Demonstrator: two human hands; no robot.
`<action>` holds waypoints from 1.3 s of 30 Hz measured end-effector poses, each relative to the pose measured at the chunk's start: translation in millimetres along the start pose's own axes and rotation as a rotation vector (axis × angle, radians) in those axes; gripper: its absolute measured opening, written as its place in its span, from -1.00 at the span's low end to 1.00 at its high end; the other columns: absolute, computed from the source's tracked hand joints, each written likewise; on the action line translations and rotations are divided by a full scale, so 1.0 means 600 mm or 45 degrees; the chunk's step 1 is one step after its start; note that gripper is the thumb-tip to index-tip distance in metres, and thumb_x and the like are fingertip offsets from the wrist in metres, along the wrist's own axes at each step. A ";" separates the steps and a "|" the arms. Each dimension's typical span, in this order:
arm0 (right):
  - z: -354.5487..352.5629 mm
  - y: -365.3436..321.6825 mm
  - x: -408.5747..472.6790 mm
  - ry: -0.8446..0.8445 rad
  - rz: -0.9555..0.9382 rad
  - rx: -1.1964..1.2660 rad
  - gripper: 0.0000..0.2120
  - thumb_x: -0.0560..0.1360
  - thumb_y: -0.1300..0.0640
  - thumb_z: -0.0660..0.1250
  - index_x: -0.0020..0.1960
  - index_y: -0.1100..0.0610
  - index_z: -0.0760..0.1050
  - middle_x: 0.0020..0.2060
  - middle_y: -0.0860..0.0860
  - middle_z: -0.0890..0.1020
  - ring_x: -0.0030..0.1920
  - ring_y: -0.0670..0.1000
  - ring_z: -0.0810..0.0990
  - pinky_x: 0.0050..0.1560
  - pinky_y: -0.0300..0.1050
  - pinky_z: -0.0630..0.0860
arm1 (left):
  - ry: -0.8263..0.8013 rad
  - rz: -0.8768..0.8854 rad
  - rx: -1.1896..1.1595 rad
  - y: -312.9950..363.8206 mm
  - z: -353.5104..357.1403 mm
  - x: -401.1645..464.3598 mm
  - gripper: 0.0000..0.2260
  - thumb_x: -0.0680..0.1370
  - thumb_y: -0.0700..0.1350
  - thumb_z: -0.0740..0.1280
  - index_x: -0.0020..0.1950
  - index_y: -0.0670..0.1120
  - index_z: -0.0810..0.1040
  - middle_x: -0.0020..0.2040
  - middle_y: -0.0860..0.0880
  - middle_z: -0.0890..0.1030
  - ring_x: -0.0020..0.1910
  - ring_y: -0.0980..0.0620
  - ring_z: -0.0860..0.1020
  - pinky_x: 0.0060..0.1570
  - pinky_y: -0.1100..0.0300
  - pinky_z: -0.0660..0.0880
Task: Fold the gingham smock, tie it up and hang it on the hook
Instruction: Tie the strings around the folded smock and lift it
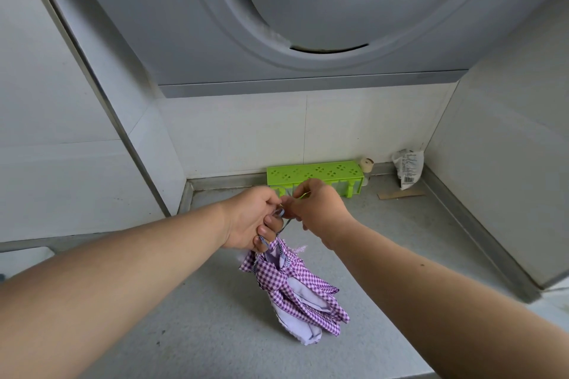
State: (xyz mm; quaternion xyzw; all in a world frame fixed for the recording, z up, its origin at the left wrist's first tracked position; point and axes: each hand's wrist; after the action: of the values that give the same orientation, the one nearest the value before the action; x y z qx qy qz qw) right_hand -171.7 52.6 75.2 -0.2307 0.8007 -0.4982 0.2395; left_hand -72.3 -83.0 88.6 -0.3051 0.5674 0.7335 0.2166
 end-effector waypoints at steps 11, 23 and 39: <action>0.000 0.004 0.001 -0.365 -0.228 -0.214 -0.86 0.51 0.03 0.42 -0.05 0.04 0.73 -0.16 0.03 0.75 -0.12 0.06 0.72 0.07 0.13 0.67 | 0.105 0.017 -0.059 -0.015 -0.004 0.004 -0.46 0.71 0.23 0.05 -0.21 -0.07 0.59 -0.33 0.06 0.16 -0.39 0.09 0.07 -0.34 0.21 0.04; 0.024 0.003 0.002 -0.387 -0.346 -0.419 -0.86 0.63 0.04 0.40 0.00 0.10 0.63 -0.18 0.04 0.72 -0.16 0.06 0.71 -0.04 0.05 0.65 | 0.227 0.065 -0.103 -0.038 -0.022 0.015 -0.59 0.63 -0.19 0.02 -0.37 0.05 0.39 -0.36 0.08 0.17 -0.41 0.10 0.09 -0.41 0.23 0.08; 0.061 -0.011 0.017 -0.401 -0.153 -0.155 -0.88 0.66 0.08 0.37 0.02 0.14 0.56 -0.34 0.00 0.70 -0.34 0.01 0.66 -0.10 0.09 0.71 | 0.502 0.362 0.209 -0.053 -0.068 -0.021 -0.82 0.67 -0.25 0.36 -0.12 -0.11 0.49 -0.46 0.10 0.59 -0.40 0.08 0.27 -0.36 0.18 0.23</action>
State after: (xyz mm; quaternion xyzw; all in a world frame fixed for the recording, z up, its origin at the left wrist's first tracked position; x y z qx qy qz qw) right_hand -156.5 18.6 65.5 -0.3674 0.7668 -0.4199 0.3174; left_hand -33.6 -113.8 68.0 -0.3407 0.6934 0.6346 0.0206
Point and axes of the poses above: each hand's wrist, its own x-axis towards the middle knuckle, its own z-axis out of the palm, y = z × x
